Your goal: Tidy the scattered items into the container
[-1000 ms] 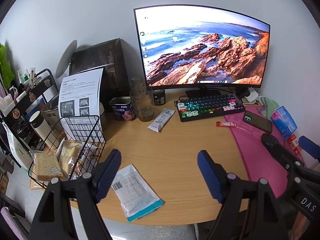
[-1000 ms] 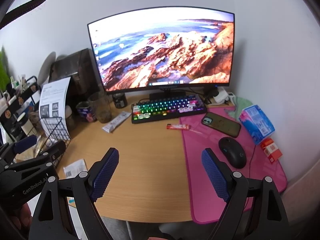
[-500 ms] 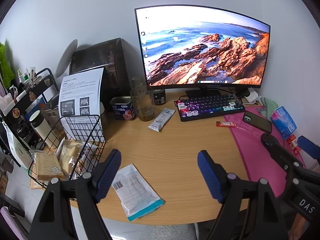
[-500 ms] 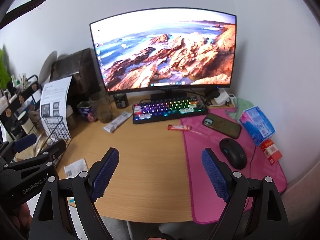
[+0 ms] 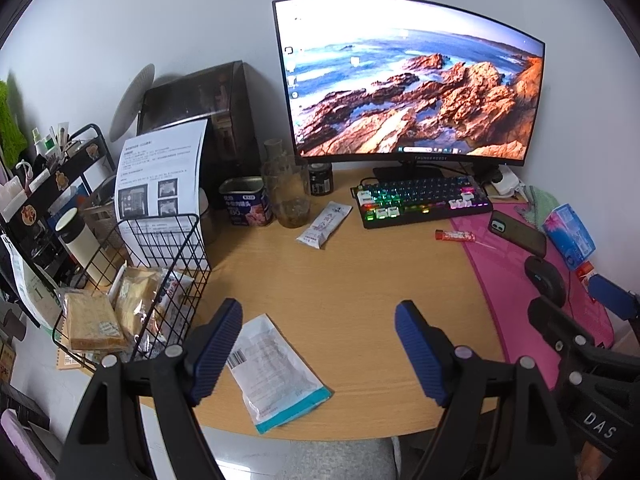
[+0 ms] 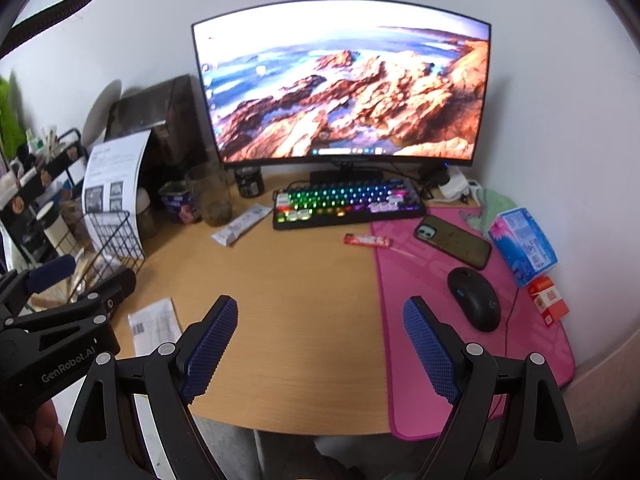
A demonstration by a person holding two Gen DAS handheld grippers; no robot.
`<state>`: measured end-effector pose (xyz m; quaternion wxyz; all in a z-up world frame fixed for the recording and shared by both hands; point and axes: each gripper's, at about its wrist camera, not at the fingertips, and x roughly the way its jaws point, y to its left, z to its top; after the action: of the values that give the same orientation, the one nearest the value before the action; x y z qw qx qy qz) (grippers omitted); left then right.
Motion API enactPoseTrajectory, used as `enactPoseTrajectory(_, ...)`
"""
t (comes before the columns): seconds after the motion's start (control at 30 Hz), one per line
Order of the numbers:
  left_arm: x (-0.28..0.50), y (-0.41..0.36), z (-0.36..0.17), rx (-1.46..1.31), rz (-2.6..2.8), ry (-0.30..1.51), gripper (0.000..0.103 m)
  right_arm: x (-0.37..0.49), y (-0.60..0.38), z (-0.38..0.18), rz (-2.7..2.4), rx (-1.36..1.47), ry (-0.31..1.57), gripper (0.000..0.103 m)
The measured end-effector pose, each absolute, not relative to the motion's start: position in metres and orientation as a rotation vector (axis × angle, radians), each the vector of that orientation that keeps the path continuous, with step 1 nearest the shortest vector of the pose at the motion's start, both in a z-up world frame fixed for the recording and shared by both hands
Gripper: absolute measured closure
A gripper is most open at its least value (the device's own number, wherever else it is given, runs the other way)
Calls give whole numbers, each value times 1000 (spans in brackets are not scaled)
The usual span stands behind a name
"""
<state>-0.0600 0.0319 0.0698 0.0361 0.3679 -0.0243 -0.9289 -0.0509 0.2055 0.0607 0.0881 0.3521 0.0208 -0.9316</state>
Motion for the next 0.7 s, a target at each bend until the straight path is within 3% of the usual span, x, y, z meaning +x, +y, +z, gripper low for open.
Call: enactPoseTrajectory(0.7,-60,31,65,1156,-2847,-64,21,-51,204,57,-2768,1061,58,17)
